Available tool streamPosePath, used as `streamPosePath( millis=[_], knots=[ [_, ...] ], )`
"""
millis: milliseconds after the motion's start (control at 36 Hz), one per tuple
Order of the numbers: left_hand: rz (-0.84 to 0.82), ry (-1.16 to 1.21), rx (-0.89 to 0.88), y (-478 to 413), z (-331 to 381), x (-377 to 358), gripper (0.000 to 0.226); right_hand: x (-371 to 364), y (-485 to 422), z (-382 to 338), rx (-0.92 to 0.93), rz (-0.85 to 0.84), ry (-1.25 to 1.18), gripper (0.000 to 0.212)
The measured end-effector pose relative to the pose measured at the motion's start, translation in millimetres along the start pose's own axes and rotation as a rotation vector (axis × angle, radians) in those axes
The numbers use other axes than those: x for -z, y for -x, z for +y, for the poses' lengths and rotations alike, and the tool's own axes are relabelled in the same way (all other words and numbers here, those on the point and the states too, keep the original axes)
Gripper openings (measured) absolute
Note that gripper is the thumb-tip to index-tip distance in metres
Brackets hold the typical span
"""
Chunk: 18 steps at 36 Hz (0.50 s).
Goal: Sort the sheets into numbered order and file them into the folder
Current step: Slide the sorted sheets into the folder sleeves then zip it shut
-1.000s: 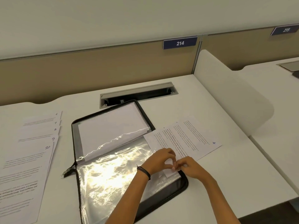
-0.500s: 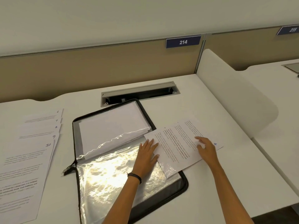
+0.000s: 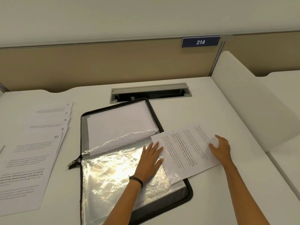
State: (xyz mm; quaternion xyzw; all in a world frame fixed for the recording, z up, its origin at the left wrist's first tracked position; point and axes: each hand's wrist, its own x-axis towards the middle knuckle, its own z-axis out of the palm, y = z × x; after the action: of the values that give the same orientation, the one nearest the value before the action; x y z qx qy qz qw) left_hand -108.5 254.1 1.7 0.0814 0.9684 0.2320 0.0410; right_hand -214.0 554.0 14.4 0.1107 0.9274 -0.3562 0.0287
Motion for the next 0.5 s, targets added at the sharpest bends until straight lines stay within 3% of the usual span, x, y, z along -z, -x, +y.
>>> streamPosePath(
  millis=[111, 500],
  knots=[
    [0.000, 0.034, 0.019, 0, -3, 3, 0.055, -1, -4, -5, 0.013, 0.007, -0.010, 0.055],
    [0.137, 0.130, 0.104, 6, -26, 27, 0.071, 0, -9, -26, -0.022, -0.102, -0.053, 0.051]
  ],
)
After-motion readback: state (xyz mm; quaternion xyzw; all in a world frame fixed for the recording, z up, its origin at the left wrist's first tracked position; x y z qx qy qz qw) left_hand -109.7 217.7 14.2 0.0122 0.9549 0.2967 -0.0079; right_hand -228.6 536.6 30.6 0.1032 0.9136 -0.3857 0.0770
